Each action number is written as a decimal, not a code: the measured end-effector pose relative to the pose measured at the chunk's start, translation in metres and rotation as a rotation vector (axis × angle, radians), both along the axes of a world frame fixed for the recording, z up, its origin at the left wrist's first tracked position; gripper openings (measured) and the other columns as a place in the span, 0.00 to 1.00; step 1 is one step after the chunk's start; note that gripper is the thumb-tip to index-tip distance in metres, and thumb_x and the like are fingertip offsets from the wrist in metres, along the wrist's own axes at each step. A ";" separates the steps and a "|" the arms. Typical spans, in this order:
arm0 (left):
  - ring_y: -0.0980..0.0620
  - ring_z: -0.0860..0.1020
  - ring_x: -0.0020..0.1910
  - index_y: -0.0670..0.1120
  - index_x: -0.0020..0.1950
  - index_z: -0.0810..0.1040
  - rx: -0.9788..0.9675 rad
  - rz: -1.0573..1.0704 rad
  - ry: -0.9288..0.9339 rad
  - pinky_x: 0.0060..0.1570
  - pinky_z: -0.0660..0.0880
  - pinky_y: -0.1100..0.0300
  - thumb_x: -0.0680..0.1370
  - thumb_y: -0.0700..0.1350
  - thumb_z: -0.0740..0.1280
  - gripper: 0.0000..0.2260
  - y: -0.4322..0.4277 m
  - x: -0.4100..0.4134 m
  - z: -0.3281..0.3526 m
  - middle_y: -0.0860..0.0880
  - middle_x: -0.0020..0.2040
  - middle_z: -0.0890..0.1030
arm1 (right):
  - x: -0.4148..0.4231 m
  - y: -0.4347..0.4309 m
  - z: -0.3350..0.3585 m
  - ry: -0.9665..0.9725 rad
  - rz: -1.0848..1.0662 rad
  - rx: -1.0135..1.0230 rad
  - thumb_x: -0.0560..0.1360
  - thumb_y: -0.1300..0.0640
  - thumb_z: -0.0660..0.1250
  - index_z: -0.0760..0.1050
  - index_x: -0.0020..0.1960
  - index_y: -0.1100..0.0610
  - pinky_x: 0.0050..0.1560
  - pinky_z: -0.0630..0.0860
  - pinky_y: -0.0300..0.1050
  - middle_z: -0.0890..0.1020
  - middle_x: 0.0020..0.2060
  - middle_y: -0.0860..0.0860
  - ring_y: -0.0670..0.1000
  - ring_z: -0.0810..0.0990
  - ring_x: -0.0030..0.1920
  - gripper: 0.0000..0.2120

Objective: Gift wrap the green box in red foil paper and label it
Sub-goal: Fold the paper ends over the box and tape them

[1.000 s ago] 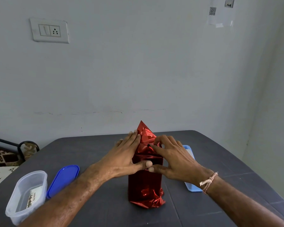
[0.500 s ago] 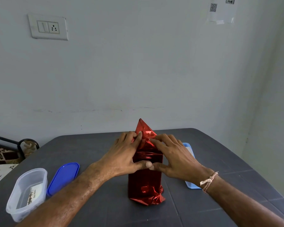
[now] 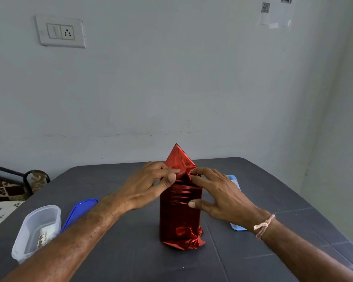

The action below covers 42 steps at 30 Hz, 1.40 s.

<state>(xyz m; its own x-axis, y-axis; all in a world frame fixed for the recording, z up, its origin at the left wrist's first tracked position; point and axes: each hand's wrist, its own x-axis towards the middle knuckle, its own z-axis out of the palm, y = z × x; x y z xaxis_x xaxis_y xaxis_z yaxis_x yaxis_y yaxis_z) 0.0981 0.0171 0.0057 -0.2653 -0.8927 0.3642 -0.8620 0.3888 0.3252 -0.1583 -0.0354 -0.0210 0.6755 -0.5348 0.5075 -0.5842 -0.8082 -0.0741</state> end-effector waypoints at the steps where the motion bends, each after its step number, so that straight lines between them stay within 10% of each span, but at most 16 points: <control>1: 0.67 0.68 0.58 0.64 0.73 0.73 0.010 0.001 0.009 0.56 0.67 0.65 0.67 0.81 0.32 0.47 -0.001 0.000 0.001 0.64 0.56 0.73 | 0.000 0.001 0.001 0.005 -0.001 0.006 0.76 0.26 0.57 0.67 0.73 0.44 0.62 0.76 0.57 0.71 0.71 0.46 0.50 0.73 0.69 0.33; 8: 0.52 0.77 0.59 0.59 0.66 0.81 0.122 0.070 0.152 0.56 0.68 0.66 0.82 0.64 0.46 0.27 -0.012 -0.002 0.019 0.46 0.57 0.80 | -0.002 0.008 0.002 0.043 -0.010 0.014 0.77 0.26 0.57 0.66 0.75 0.44 0.65 0.75 0.56 0.70 0.75 0.47 0.51 0.72 0.71 0.33; 16: 0.61 0.78 0.51 0.56 0.58 0.85 0.098 0.051 0.106 0.49 0.72 0.63 0.83 0.57 0.62 0.13 -0.023 -0.002 0.027 0.57 0.49 0.80 | 0.003 0.016 0.005 -0.146 0.048 0.086 0.77 0.31 0.63 0.75 0.70 0.49 0.64 0.78 0.52 0.75 0.72 0.48 0.48 0.76 0.69 0.29; 30: 0.62 0.78 0.47 0.56 0.56 0.87 0.034 0.019 0.024 0.48 0.75 0.60 0.79 0.56 0.69 0.10 -0.033 0.000 0.032 0.61 0.44 0.80 | 0.035 0.038 0.030 -0.665 0.055 0.169 0.75 0.55 0.76 0.86 0.47 0.54 0.45 0.72 0.26 0.85 0.42 0.43 0.41 0.82 0.46 0.03; 42: 0.62 0.79 0.50 0.59 0.54 0.87 0.012 0.056 0.036 0.54 0.78 0.55 0.78 0.57 0.71 0.08 -0.035 0.000 0.028 0.63 0.45 0.80 | 0.033 0.041 -0.004 -0.761 0.040 0.154 0.73 0.56 0.78 0.84 0.43 0.51 0.53 0.73 0.31 0.81 0.52 0.41 0.47 0.79 0.57 0.03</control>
<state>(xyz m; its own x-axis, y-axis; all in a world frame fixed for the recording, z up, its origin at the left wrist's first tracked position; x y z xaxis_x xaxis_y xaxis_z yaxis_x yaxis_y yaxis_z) 0.0981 -0.0182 0.0341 -0.2020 -0.9101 0.3617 -0.8697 0.3365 0.3611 -0.1251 0.0058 -0.0245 0.1914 -0.6193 0.7615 -0.2978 -0.7759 -0.5561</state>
